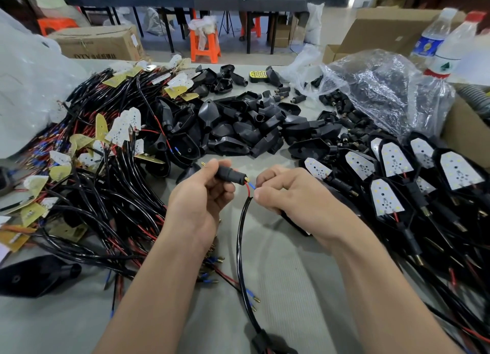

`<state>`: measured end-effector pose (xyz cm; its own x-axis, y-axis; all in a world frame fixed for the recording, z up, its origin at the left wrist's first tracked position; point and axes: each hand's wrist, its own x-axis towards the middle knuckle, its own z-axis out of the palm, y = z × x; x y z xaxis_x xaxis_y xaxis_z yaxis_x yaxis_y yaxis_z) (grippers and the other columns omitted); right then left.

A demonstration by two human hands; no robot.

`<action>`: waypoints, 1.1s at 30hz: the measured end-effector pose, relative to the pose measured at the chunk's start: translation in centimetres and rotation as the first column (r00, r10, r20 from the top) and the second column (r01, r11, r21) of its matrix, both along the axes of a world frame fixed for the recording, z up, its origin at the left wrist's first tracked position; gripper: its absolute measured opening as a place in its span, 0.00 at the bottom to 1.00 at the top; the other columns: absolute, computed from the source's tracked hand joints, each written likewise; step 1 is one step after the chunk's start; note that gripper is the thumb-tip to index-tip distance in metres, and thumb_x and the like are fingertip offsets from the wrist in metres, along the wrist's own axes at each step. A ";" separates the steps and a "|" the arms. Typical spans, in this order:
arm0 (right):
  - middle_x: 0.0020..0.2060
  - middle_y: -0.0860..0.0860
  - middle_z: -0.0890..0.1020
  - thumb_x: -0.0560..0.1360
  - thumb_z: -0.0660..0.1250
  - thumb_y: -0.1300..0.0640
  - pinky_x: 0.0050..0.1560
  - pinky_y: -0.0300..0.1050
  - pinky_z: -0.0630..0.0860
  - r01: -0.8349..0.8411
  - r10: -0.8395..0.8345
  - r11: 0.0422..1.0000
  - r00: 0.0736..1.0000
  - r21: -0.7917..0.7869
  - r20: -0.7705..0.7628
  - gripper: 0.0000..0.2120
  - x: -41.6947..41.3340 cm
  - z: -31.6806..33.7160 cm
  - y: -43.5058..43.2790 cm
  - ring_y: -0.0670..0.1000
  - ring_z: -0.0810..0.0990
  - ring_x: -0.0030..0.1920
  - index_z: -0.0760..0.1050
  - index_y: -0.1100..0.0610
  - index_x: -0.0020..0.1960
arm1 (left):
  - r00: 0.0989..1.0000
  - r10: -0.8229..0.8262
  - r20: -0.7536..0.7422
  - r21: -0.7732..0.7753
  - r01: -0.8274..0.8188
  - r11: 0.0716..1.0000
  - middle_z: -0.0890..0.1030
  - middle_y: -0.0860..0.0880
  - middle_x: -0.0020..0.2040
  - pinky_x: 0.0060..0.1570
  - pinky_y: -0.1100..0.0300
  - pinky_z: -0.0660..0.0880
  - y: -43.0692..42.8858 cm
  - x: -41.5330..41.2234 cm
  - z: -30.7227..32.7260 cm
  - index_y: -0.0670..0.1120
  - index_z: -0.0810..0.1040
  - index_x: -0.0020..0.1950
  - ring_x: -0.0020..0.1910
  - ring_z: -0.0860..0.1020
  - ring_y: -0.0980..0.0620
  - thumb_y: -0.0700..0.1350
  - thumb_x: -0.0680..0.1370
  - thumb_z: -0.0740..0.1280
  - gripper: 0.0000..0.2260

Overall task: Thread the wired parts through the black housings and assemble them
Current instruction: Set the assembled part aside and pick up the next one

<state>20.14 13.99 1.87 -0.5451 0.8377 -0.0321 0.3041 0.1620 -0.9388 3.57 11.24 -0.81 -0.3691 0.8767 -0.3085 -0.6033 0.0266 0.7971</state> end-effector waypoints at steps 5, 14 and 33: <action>0.35 0.47 0.74 0.75 0.71 0.63 0.44 0.48 0.63 0.014 -0.014 1.000 1.000 -0.016 0.010 0.27 0.0 -0.1 0.0 0.51 0.70 0.41 0.63 0.54 0.22 | 1.000 -0.029 -0.001 0.030 0.029 0.999 0.83 0.45 0.36 0.27 0.66 0.74 -0.1 -0.1 0.0 0.43 0.86 0.38 0.26 0.75 0.55 0.45 0.84 0.64 0.18; 0.30 0.41 0.74 0.75 0.72 0.63 0.45 0.48 0.65 -0.011 0.008 0.999 0.997 0.040 0.072 0.27 0.0 -0.6 0.3 0.59 0.76 0.45 0.63 0.54 0.22 | 0.989 -0.043 -0.139 0.092 0.056 0.994 0.84 0.45 0.38 0.31 0.65 0.76 -0.3 -0.2 0.0 0.47 0.87 0.38 0.30 0.77 0.54 0.43 0.84 0.64 0.18; 0.37 0.54 0.83 0.79 0.68 0.64 0.47 0.47 0.81 0.216 -0.260 0.963 0.896 -0.158 -0.359 0.09 0.0 -0.7 0.6 0.50 0.82 0.41 0.82 0.63 0.41 | 1.000 -0.003 -0.006 0.051 0.003 0.999 0.85 0.45 0.38 0.30 0.65 0.77 0.0 0.0 0.1 0.41 0.83 0.45 0.28 0.78 0.54 0.44 0.85 0.63 0.13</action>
<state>20.19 14.61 1.20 -0.3197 0.9469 0.0333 -0.0555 0.0164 -0.9983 3.53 11.22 -0.68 -0.3683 0.8922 -0.2614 -0.5984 -0.0123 0.8011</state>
